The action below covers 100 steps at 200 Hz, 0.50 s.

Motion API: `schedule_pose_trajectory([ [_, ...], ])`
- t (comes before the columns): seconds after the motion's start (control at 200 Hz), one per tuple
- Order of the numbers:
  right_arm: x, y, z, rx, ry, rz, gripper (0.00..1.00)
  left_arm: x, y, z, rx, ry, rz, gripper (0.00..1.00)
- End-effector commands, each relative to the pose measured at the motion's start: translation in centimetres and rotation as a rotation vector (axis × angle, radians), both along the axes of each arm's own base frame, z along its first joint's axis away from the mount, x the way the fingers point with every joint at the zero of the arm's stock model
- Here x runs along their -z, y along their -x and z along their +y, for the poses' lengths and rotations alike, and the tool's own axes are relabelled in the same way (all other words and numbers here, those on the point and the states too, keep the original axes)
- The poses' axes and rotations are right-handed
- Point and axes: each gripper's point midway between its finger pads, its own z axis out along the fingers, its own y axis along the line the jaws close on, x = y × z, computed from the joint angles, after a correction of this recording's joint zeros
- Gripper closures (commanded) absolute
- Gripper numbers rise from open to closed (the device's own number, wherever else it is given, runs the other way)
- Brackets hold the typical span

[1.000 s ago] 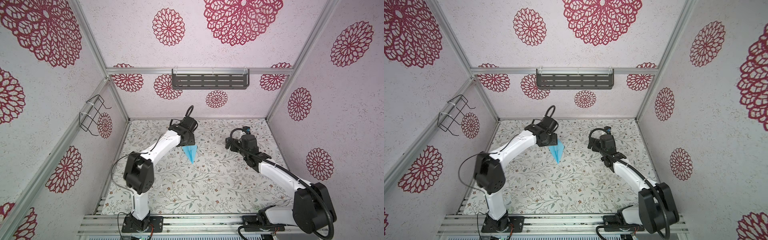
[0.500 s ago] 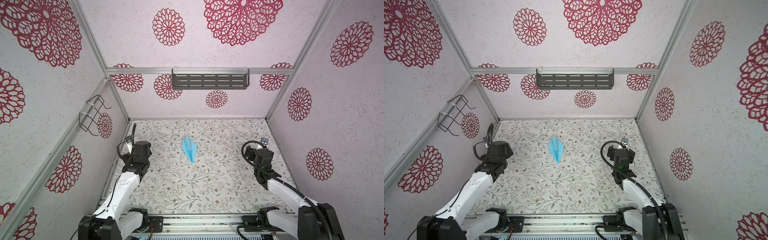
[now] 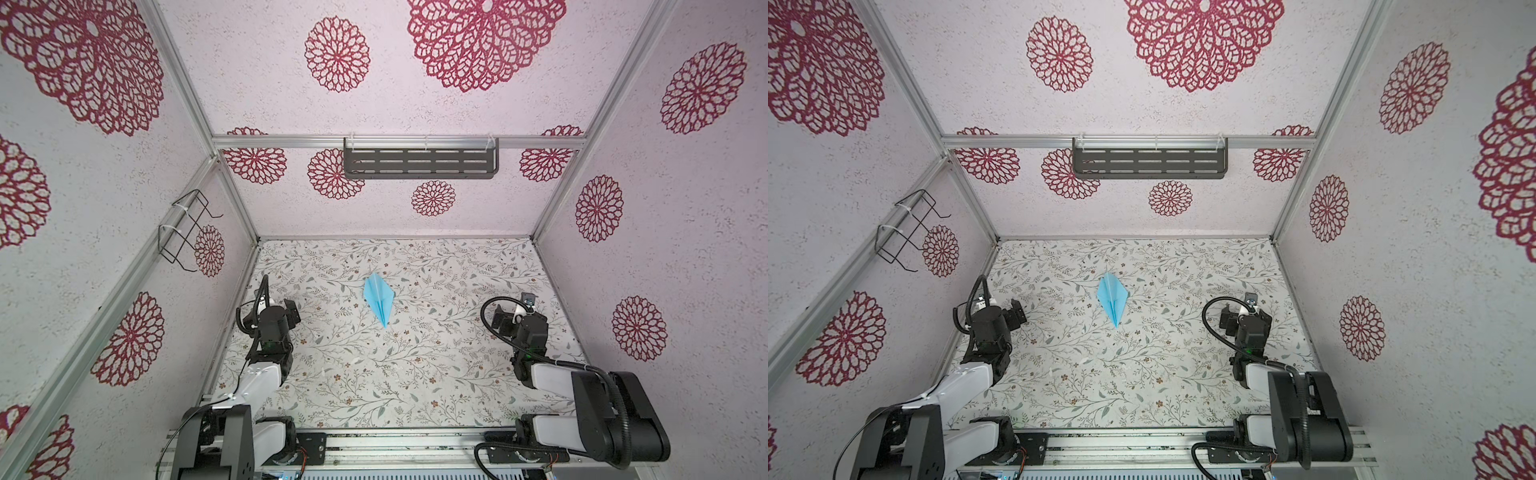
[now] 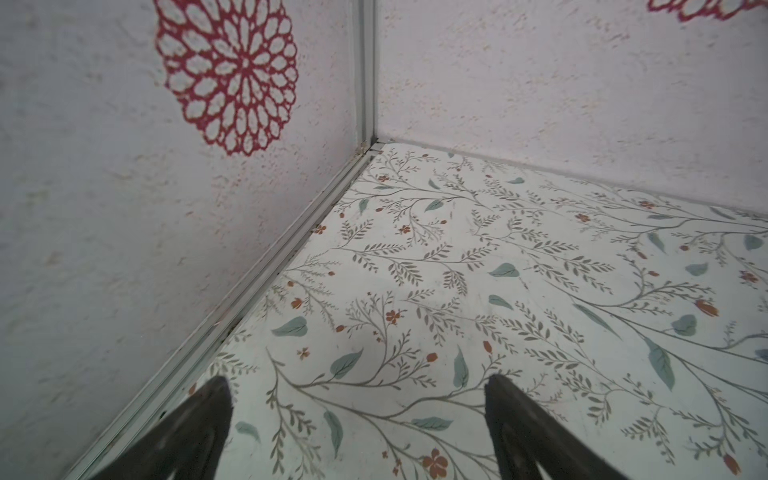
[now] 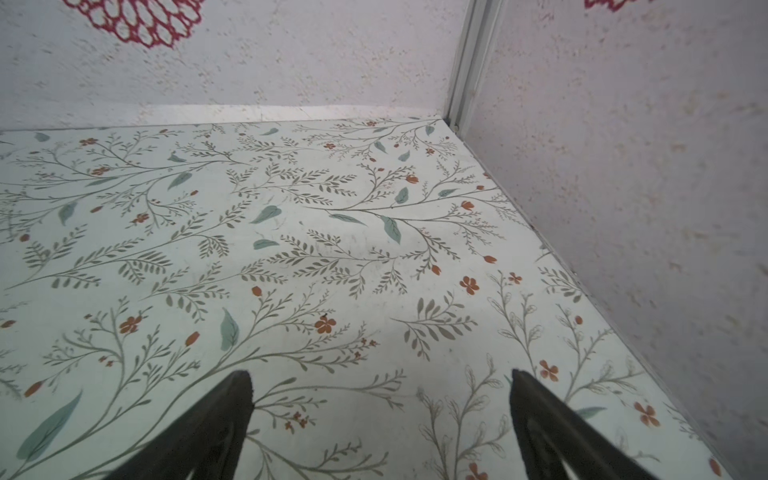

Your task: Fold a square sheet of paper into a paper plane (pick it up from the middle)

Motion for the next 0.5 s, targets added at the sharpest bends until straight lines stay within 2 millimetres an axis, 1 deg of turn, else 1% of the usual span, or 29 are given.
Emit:
schedule_pose_trajectory([
  [0.0, -3.3, -1.2, 1.1, -0.102, -0.024, -0.154, 0.01, -2.6, -1.9, -1.5, 0.162, -0.028, -0.16, 0.03],
  [0.09, -3.0, -1.2, 1.5, -0.146, -0.048, -0.186, 0.01, -2.0, -2.5, -1.8, 0.21, -0.014, -0.179, 0.03],
  [0.195, -2.3, -1.6, 1.8, -0.168, -0.052, -0.177, 0.01, -1.3, -3.4, -1.8, 0.23, 0.005, -0.196, 0.03],
  [0.37, -1.4, -2.0, 1.9, -0.183, -0.054, -0.167, 0.01, 0.8, -5.0, -1.9, 0.243, 0.02, -0.147, 0.03],
  [0.42, -1.1, -2.0, 1.7, -0.167, -0.049, -0.149, 0.01, 1.2, -5.4, -1.8, 0.239, 0.02, -0.139, 0.03],
  [0.47, -1.3, -2.1, 1.4, -0.151, -0.058, -0.159, 0.01, 1.4, -5.5, -1.6, 0.23, 0.025, -0.119, 0.03],
  [0.495, -1.1, -2.3, 1.1, -0.13, -0.056, -0.142, 0.01, 1.5, -5.7, -1.5, 0.224, 0.026, -0.105, 0.03],
])
